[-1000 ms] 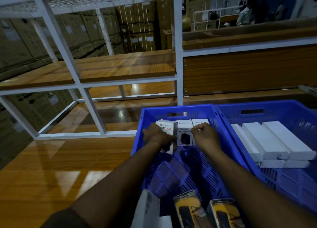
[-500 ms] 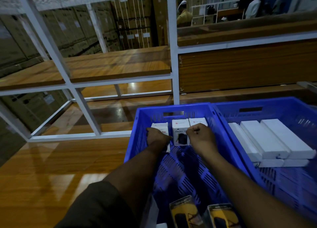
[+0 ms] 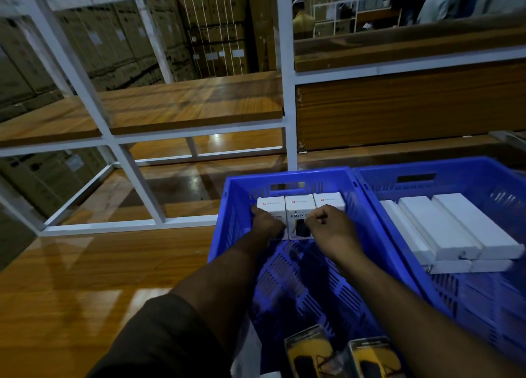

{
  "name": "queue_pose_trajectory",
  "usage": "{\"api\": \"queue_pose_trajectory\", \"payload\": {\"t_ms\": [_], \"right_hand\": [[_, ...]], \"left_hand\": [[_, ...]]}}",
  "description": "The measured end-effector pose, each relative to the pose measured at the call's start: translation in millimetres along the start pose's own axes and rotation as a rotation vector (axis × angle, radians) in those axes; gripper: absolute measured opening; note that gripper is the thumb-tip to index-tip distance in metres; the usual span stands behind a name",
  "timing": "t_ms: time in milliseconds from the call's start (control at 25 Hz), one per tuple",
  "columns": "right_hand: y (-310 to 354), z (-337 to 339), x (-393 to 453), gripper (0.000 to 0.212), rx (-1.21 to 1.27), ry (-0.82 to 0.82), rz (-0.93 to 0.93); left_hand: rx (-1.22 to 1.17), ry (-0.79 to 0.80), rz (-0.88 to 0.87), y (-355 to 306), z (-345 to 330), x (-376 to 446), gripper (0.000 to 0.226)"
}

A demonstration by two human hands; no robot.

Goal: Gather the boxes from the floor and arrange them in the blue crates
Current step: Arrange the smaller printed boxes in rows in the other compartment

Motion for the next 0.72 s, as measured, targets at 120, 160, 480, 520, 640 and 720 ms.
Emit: {"api": "queue_pose_trajectory", "payload": {"t_ms": [120, 160, 480, 520, 640, 720], "right_hand": [[4.0, -4.8, -4.4, 0.013, -0.041, 0.051, 0.056], [5.5, -6.5, -6.1, 0.013, -0.061, 0.079, 0.074], [22.3, -46.6, -45.6, 0.026, -0.081, 0.773, 0.245], [26.9, -55.0, -53.7, 0.029, -0.111, 0.866, 0.273], [36.2, -68.0, -67.4, 0.057, -0.163, 0.957, 0.297], [33.0, -70.5, -69.4, 0.07, -0.192, 0.952, 0.321]], "left_hand": [[-0.059, 0.073, -0.024, 1.7, 7.1, -8.0, 0.084], [-0.069, 0.056, -0.024, 3.0, 13.7, -5.4, 0.091], [0.169, 0.016, -0.152, 16.8, 63.8, -36.3, 0.043], [0.121, 0.059, -0.14, 20.9, 67.9, -40.0, 0.04], [0.027, 0.183, -0.118, 30.3, 71.4, -56.8, 0.016], [-0.043, 0.208, -0.126, 35.4, 73.1, -63.0, 0.013]]}}
Point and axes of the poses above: each hand's wrist, its own x-axis towards the middle knuckle, its own z-axis out of the back of the hand, y = z × x, the point moved 3 cm from there along x, towards the middle knuckle, and after that the axes turned 12 degrees about z, right-handed, at the moved point
